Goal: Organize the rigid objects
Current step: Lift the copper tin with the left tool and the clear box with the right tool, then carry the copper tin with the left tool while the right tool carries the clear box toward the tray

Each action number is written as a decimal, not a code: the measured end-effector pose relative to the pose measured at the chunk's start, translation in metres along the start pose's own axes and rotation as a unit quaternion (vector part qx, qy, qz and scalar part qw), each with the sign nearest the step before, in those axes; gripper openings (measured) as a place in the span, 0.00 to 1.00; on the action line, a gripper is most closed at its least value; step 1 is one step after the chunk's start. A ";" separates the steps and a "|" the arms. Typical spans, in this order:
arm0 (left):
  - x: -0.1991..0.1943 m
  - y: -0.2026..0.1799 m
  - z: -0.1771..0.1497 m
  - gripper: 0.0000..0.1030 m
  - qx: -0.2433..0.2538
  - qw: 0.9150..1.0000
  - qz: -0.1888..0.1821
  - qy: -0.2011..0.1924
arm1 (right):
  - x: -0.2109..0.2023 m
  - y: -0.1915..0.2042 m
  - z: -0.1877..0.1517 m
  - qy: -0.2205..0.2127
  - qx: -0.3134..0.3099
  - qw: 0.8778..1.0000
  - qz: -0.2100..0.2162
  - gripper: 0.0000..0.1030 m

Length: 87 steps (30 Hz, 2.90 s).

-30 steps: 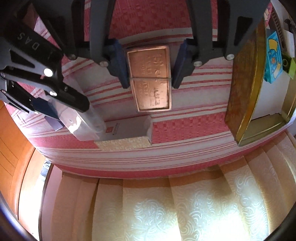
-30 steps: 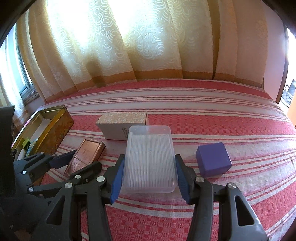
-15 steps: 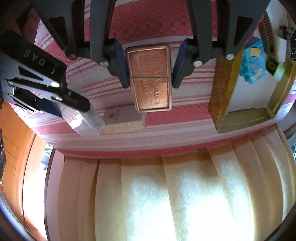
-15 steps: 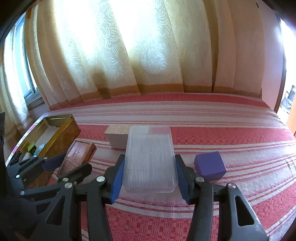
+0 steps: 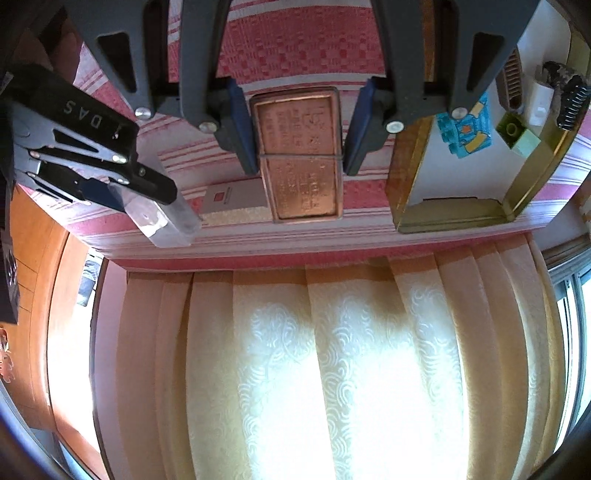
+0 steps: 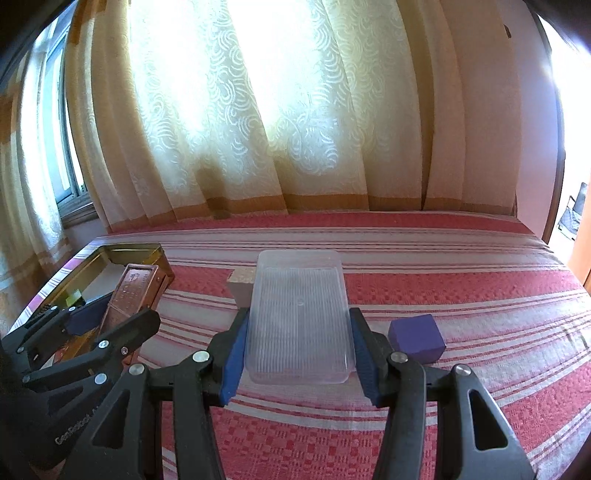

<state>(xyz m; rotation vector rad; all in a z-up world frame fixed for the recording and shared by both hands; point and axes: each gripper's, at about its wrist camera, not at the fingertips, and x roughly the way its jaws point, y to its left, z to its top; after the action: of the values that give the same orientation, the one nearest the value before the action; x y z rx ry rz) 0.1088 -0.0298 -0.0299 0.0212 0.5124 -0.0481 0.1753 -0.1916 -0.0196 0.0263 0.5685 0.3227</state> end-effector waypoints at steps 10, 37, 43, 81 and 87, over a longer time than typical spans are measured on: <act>-0.013 0.007 -0.004 0.45 -0.007 1.000 -0.004 -0.016 | -0.013 0.009 -0.004 -0.027 -0.008 1.000 -0.002 0.52; -0.035 0.016 -0.012 0.45 -0.019 0.999 -0.007 -0.038 | -0.042 0.022 -0.015 -0.087 -0.025 0.996 -0.010 0.52; -0.038 0.018 -0.013 0.45 -0.022 0.999 -0.007 -0.041 | -0.047 0.025 -0.017 -0.098 -0.028 0.995 -0.015 0.52; -0.054 0.041 -0.021 0.45 -0.039 0.998 -0.013 -0.055 | -0.065 0.043 -0.023 -0.129 -0.044 0.990 -0.025 0.52; -0.056 0.044 -0.022 0.45 -0.042 0.997 -0.012 -0.058 | -0.068 0.046 -0.024 -0.135 -0.048 0.989 -0.022 0.52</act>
<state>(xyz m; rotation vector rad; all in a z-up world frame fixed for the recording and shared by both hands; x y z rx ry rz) 0.0512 0.0170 -0.0213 -0.0686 0.3987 -0.0504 0.0952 -0.1703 0.0006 -0.0343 0.2834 0.2975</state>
